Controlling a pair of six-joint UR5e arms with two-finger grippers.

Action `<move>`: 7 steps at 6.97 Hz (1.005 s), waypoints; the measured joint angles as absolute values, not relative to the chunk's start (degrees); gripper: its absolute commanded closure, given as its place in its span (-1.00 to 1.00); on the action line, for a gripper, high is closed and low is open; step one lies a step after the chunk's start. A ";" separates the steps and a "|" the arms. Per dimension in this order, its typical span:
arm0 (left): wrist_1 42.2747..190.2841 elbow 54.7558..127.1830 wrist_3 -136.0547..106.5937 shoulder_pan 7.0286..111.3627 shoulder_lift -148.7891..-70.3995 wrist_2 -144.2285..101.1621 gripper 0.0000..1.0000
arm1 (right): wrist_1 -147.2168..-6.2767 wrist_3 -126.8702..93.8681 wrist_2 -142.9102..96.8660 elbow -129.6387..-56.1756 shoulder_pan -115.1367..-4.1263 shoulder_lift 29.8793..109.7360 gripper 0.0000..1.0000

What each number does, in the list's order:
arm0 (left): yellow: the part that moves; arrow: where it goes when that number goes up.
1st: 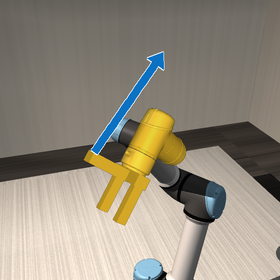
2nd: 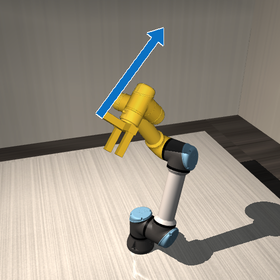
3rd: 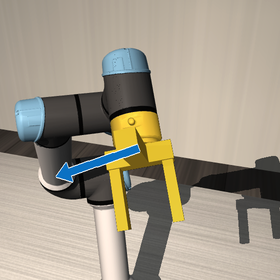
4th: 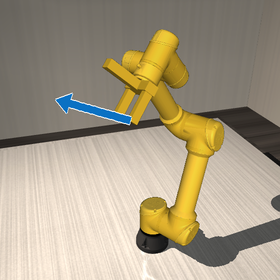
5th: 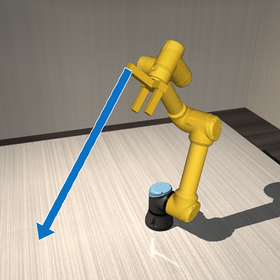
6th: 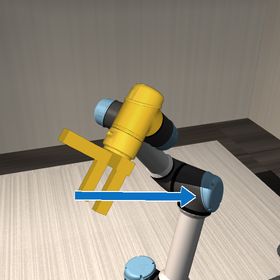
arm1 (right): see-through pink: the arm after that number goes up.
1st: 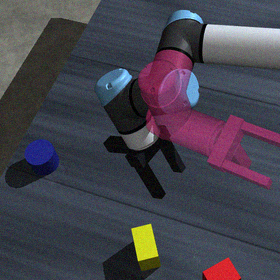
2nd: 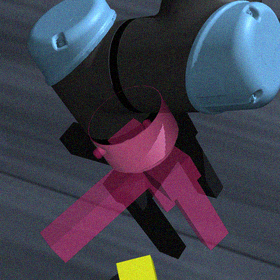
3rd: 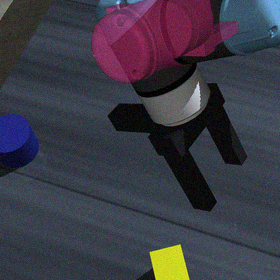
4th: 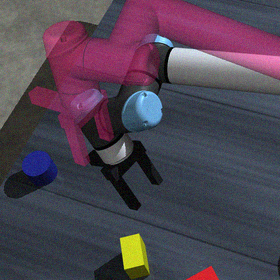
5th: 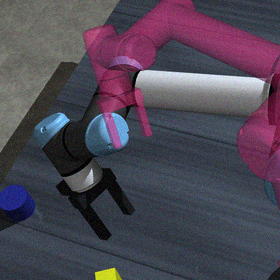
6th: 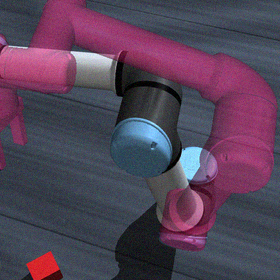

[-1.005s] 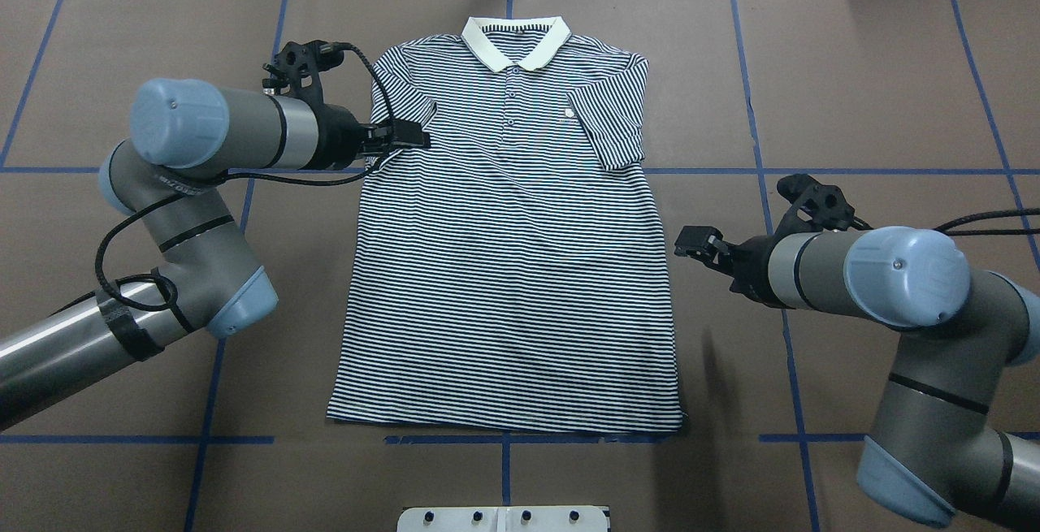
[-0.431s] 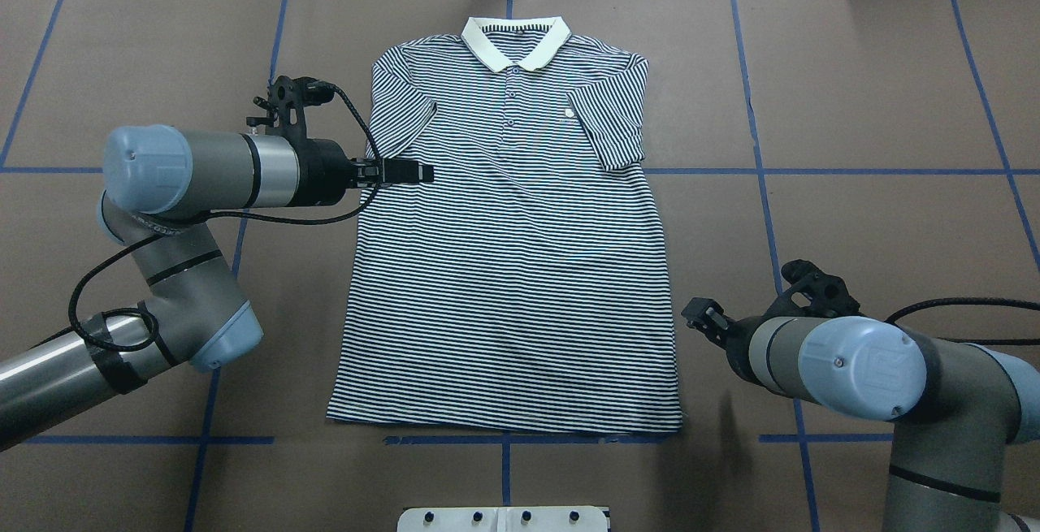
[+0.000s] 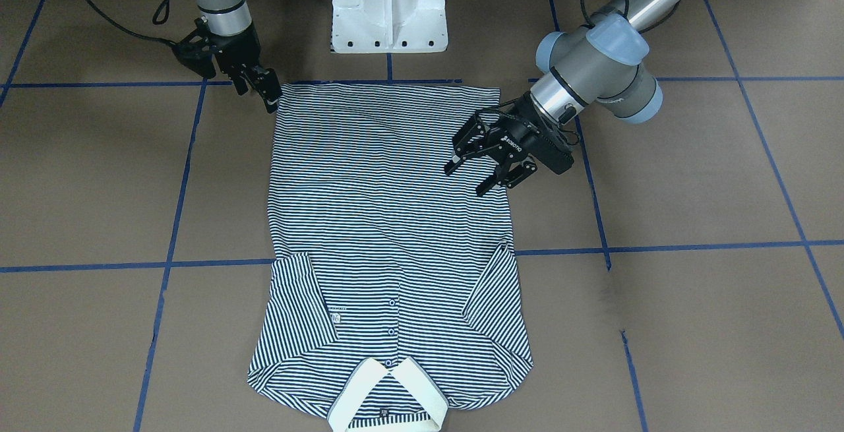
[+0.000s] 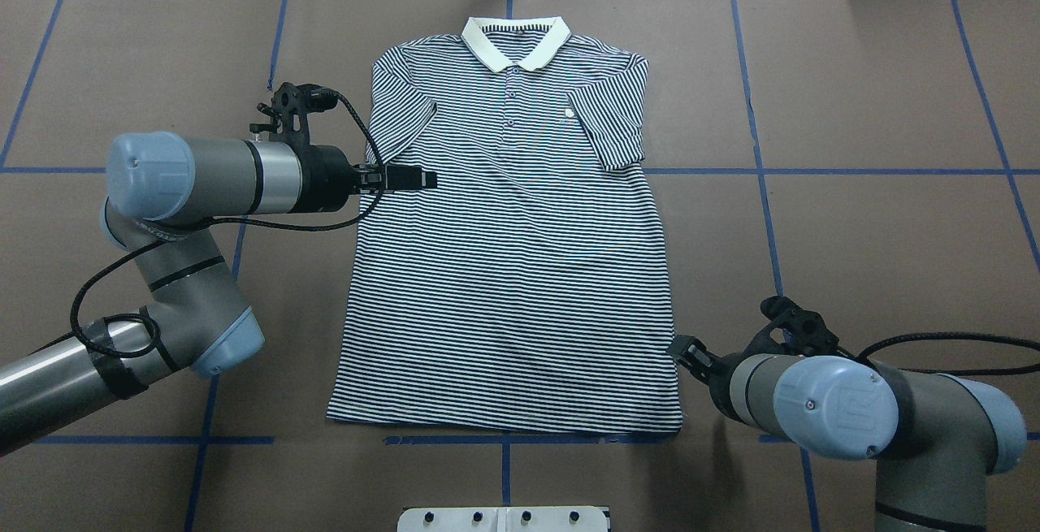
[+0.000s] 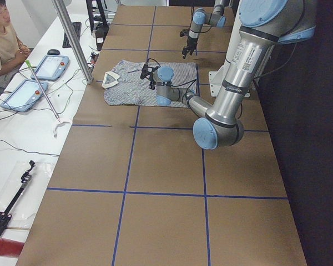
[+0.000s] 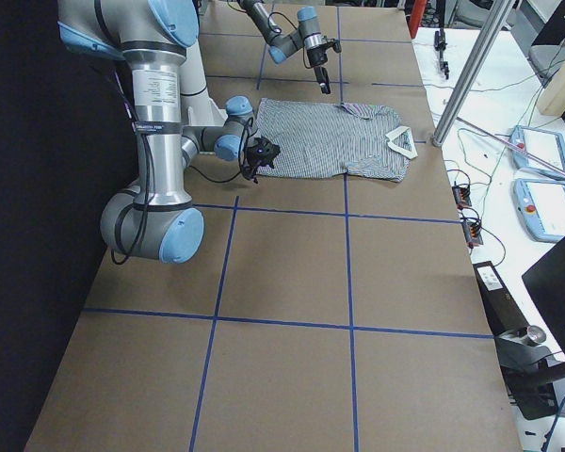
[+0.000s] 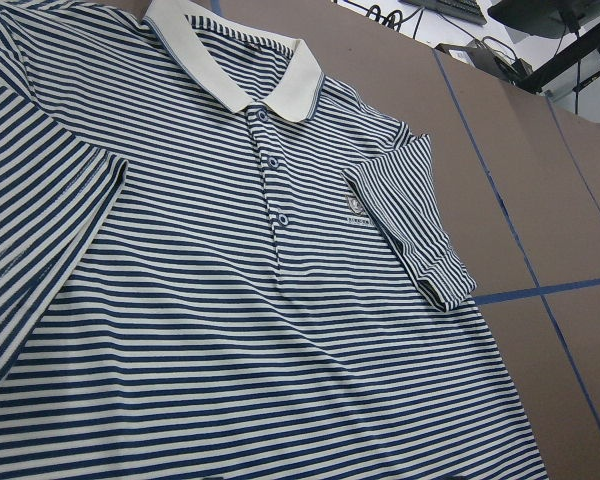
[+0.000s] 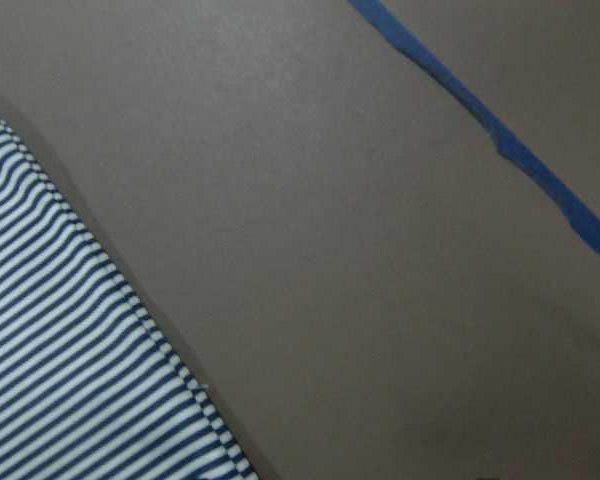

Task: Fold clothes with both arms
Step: 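Lower both grippers to the shirt hem nearest the robot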

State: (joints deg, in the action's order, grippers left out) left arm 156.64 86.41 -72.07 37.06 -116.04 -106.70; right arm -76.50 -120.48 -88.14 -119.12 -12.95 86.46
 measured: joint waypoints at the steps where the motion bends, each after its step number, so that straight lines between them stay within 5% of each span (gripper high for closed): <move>1: 156.63 86.52 -72.07 37.06 -115.97 -106.70 -0.57 | -76.53 -120.65 -88.07 -119.06 -11.45 86.09 -0.77; 3: 156.62 86.82 -72.09 37.05 -115.87 -105.78 -0.58 | -76.55 -120.75 -87.93 -118.31 -8.67 85.04 -0.64; 4: 156.62 87.29 -72.15 36.95 -115.60 -104.85 -0.58 | -76.55 -120.76 -87.92 -117.74 -7.86 84.37 -0.26; 5: 156.62 87.97 -72.21 36.88 -115.07 -104.37 -0.59 | -76.57 -120.76 -87.97 -117.24 -7.46 84.01 0.64; 6: 156.62 88.36 -72.23 36.85 -114.56 -104.17 -0.59 | -76.61 -120.70 -88.03 -116.98 -7.46 83.92 1.00; 7: 156.62 88.54 -72.24 36.83 -114.17 -104.10 -0.59 | -76.63 -120.46 -88.13 -116.90 -7.73 83.94 1.00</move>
State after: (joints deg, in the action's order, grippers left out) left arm 156.62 88.54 -72.24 36.83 -114.17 -104.10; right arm -76.63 -120.46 -88.13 -116.90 -7.73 83.94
